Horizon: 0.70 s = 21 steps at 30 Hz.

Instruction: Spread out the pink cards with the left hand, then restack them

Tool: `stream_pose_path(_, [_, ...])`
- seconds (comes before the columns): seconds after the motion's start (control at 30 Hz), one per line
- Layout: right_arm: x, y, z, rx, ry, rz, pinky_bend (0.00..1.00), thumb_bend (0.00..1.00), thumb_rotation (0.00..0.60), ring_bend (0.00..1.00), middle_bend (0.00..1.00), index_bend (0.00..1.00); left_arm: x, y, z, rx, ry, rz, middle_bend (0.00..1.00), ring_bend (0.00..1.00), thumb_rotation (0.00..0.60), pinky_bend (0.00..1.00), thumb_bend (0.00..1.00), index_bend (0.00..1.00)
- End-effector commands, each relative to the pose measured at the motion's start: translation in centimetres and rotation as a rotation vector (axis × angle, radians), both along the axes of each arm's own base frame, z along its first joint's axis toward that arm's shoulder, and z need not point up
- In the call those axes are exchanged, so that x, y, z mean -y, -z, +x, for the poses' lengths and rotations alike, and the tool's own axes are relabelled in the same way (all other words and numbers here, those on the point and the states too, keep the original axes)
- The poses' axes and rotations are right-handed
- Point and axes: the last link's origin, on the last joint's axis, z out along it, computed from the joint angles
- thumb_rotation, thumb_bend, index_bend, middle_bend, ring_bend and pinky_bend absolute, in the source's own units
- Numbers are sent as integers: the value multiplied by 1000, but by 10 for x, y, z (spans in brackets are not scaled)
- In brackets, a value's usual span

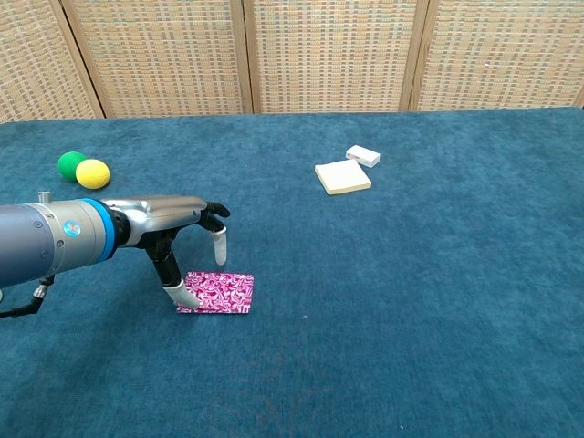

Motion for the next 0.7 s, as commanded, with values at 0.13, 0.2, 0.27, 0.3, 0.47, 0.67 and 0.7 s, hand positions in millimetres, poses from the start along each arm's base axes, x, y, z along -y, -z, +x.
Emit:
stream_pose_path(0.13, [0,0,0,0,1,1,0,1,600,0,0,0,-1,-1,-1,-5,-2,1,0,0,600,0,66,290])
stream_pose_path(0.2, [0,0,0,-1,1,1,0,1,600,0,0,0,-1,-1,-1,-6,-3,0,0,0,600,0,65,265])
stream_pose_path(0.27, [0,0,0,-1,1,1,0,1,600,0,0,0,-1,-2,0,-1,-3,2,0,0,600,0,65,255])
stream_pose_path(0.3, [0,0,0,-1,1,2,0,1,600,0,0,0,-2,-3,1,4,-2,7,0,0,600,0,65,254])
stream_pose_path(0.47, [0,0,0,3,2,1,0,1,600,0,0,0,-11,-16,-3,9,-9,60,0,0,600,0,72,254])
stream_pose_path(0.67, [0,0,0,3,0,5,0,1,600,0,0,0,-36,-41,-28,-18,-61,179,0,0,600,0,76,254])
stream_pose_path(0.7, [0,0,0,2,0,5,0,1,600,0,0,0,-40,-44,-35,-24,-78,196,0,0,600,0,76,254])
